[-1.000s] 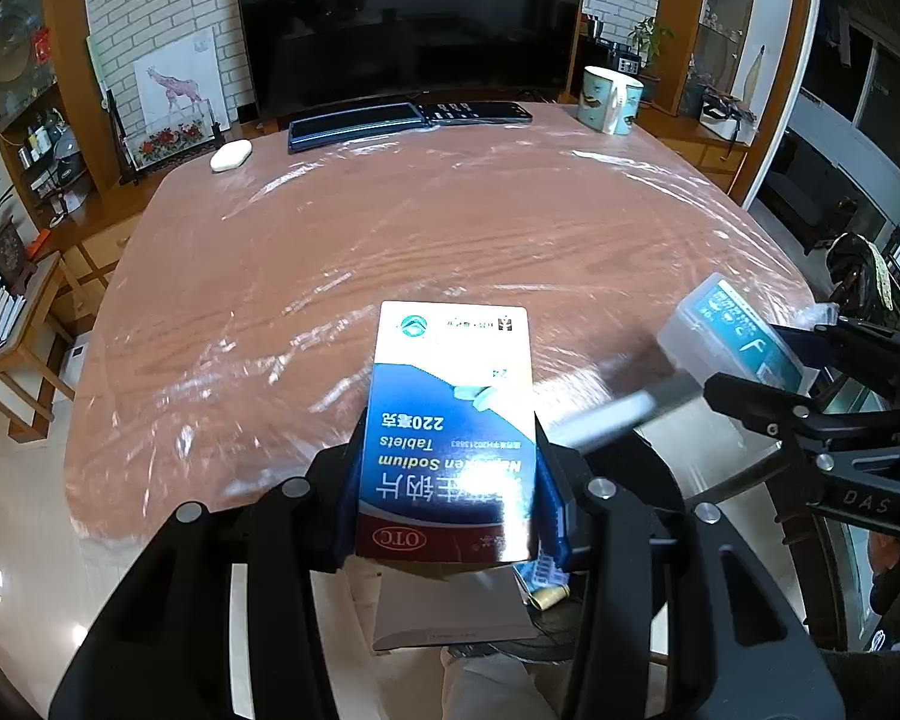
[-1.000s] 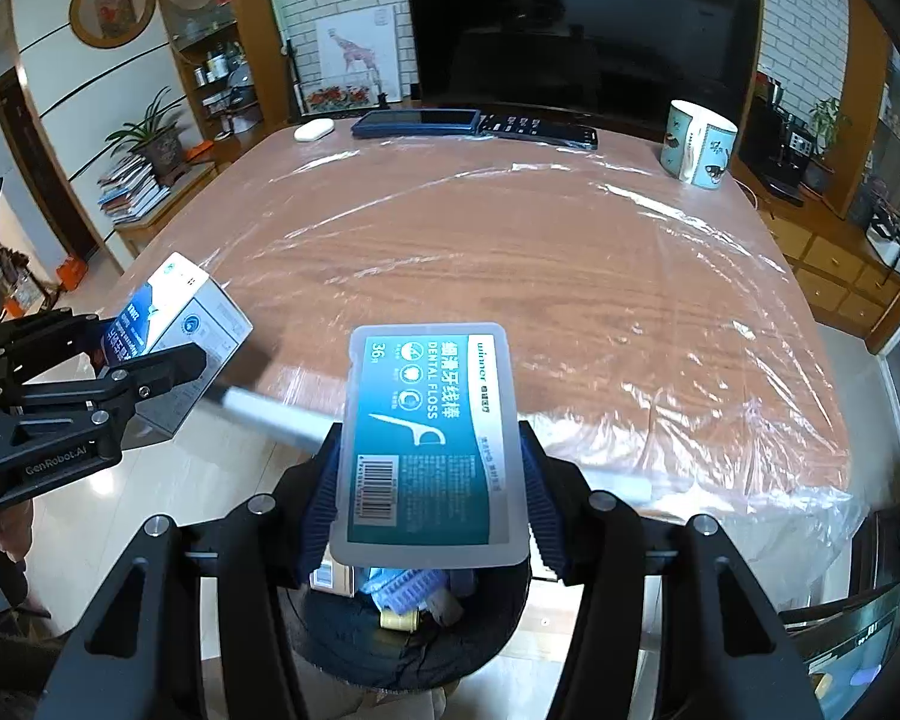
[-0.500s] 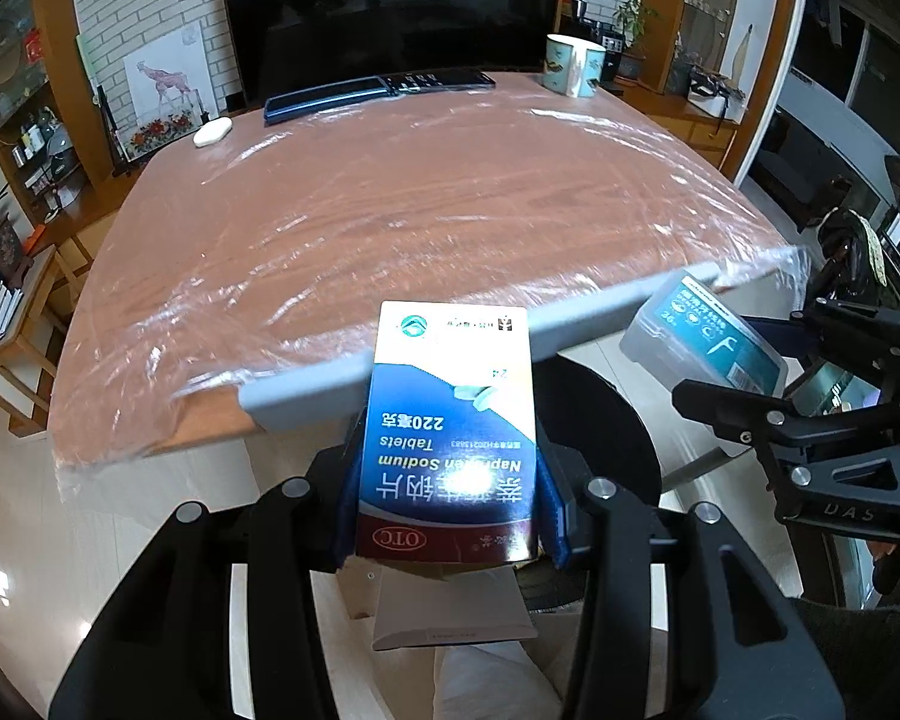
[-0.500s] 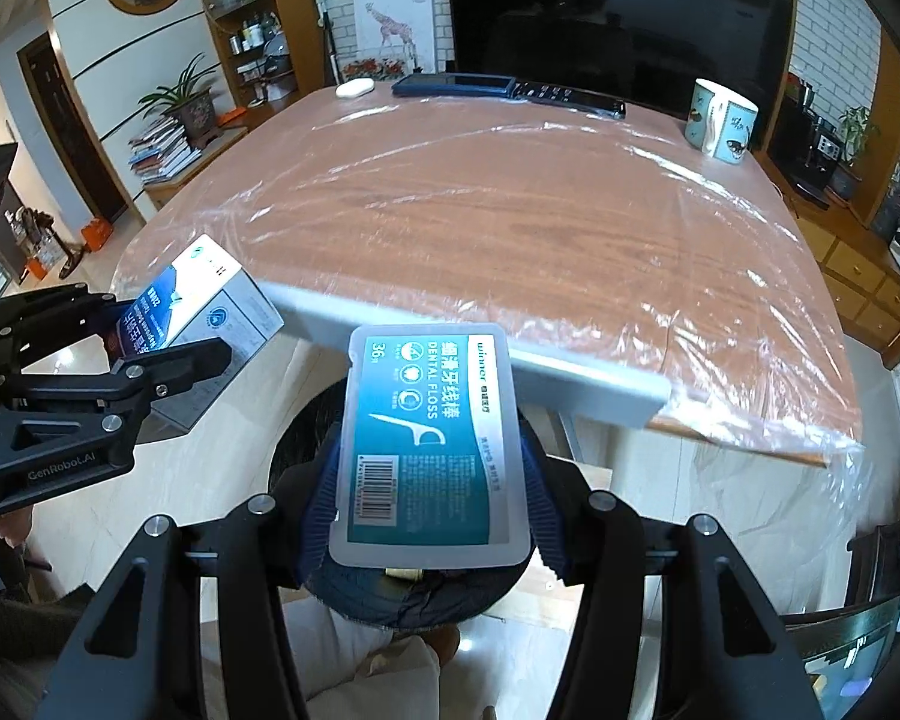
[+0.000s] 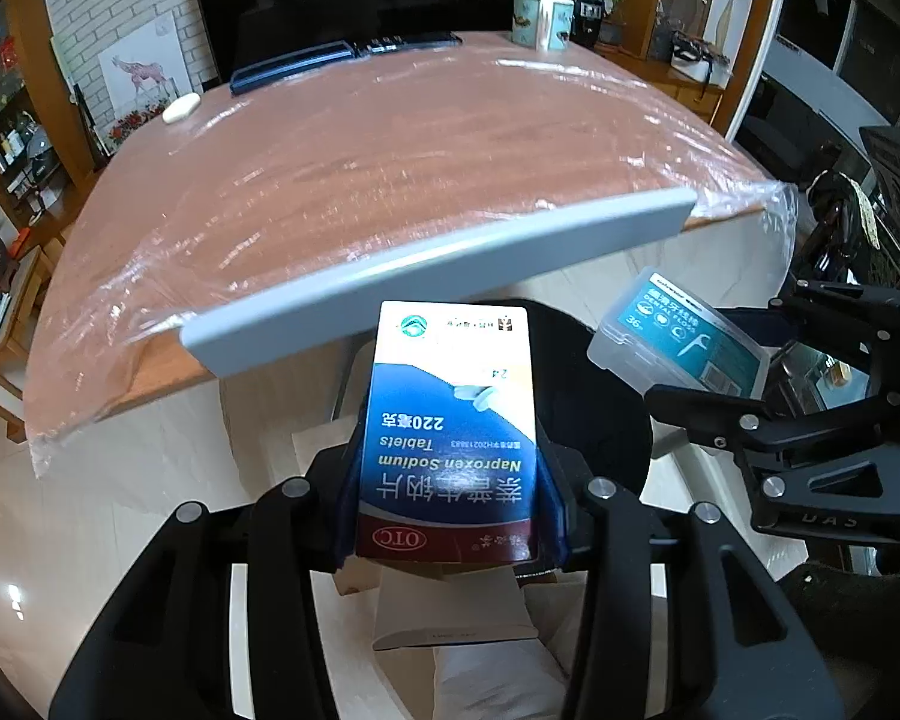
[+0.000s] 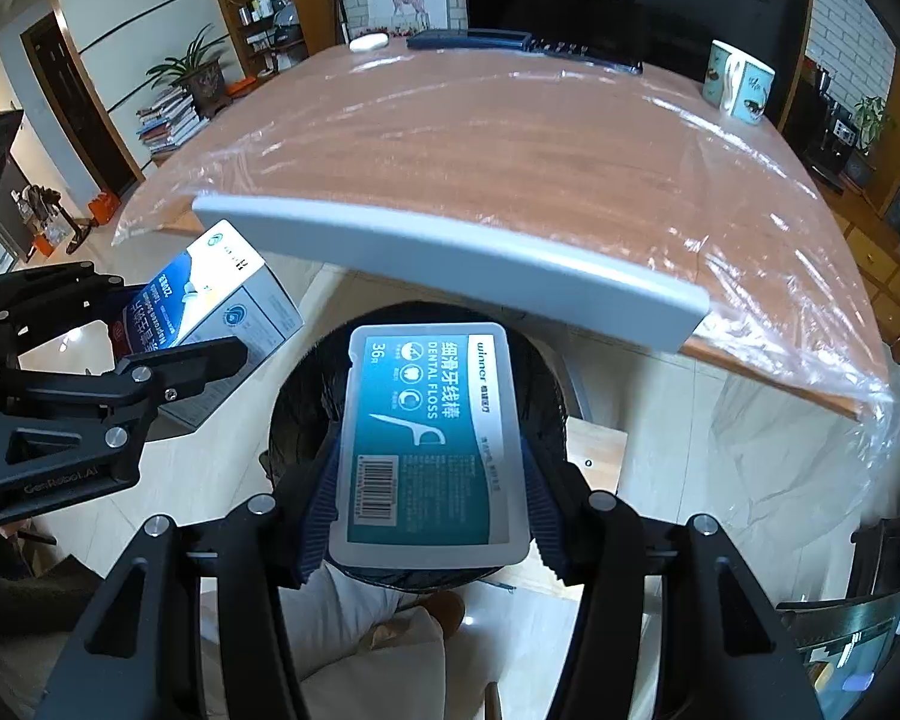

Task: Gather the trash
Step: 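Carry the Naproxen box and floss box in both tools over the wastebasket, then open both tools to drop the Naproxen box and floss box into the wastebasket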

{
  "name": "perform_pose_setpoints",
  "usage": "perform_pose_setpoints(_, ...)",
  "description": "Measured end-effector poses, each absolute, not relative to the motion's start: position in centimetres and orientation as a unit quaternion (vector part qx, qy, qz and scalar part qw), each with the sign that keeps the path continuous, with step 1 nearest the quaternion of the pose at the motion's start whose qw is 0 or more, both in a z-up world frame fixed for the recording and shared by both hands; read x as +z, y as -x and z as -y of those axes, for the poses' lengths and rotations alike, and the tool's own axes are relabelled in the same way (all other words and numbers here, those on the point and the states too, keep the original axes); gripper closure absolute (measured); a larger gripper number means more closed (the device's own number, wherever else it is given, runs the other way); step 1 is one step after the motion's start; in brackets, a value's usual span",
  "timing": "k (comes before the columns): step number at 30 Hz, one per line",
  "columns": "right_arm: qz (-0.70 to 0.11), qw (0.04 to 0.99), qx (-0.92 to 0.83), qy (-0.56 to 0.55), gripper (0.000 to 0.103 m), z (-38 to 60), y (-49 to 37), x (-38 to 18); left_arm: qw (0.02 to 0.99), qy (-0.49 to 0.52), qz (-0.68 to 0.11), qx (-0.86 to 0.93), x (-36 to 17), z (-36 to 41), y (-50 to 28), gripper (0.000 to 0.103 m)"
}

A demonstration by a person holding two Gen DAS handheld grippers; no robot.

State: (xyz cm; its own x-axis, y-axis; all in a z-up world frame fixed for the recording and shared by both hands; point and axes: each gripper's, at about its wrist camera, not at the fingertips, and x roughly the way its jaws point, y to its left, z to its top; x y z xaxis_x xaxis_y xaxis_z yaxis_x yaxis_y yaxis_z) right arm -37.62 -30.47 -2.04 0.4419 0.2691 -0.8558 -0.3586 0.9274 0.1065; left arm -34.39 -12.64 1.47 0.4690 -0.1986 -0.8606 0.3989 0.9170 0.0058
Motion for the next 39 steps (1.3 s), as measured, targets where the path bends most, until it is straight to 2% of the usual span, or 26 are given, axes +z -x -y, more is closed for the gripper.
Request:
perform_pose_setpoints(24, -0.551, 0.815, 0.176, 0.041, 0.049, 29.5, 34.1, -7.6, 0.805, -0.130, -0.551, -0.180, -4.8, 13.2, 32.8, 0.056)
perform_pose_setpoints(39, -0.570, 0.803, 0.169, 0.043, 0.049, 29.0, 32.8, -9.3, 0.785, -0.150, -0.571, -0.190, -6.9, 14.1, 31.2, 0.056)
